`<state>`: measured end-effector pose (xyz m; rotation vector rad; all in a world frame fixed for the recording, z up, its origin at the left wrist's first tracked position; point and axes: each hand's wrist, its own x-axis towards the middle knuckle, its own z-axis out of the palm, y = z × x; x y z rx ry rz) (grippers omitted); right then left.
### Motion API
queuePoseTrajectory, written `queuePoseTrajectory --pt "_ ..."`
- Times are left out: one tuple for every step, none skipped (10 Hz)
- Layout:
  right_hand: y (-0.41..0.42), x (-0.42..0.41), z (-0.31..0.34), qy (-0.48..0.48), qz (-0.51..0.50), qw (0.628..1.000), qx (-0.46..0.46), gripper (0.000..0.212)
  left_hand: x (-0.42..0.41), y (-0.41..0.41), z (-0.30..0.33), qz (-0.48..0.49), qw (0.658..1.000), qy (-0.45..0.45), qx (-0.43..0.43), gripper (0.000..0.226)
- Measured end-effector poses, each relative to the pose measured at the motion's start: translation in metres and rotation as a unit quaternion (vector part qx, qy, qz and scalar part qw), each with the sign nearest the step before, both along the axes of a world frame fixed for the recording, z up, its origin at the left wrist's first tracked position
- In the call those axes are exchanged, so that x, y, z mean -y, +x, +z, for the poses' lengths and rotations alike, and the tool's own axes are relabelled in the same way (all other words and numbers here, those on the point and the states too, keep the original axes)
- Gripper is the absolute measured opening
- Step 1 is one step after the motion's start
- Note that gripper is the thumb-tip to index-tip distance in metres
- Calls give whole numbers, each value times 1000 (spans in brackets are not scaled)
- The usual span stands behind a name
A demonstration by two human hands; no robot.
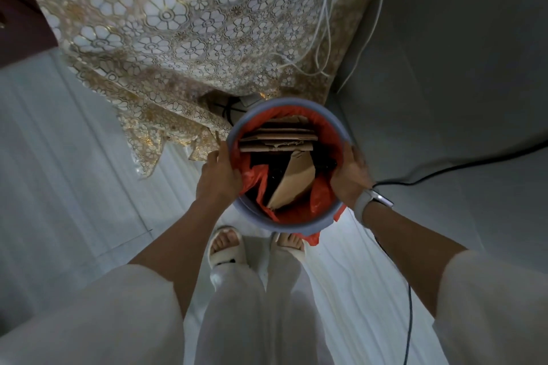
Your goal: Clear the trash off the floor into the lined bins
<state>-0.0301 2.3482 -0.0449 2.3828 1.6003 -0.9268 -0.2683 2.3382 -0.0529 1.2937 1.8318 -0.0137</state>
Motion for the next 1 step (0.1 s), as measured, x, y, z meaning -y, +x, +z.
queuePoseTrajectory --pt "-22 -4 16 -3 34 999 -26 52 0 -1 27 -30 999 4 -38 50"
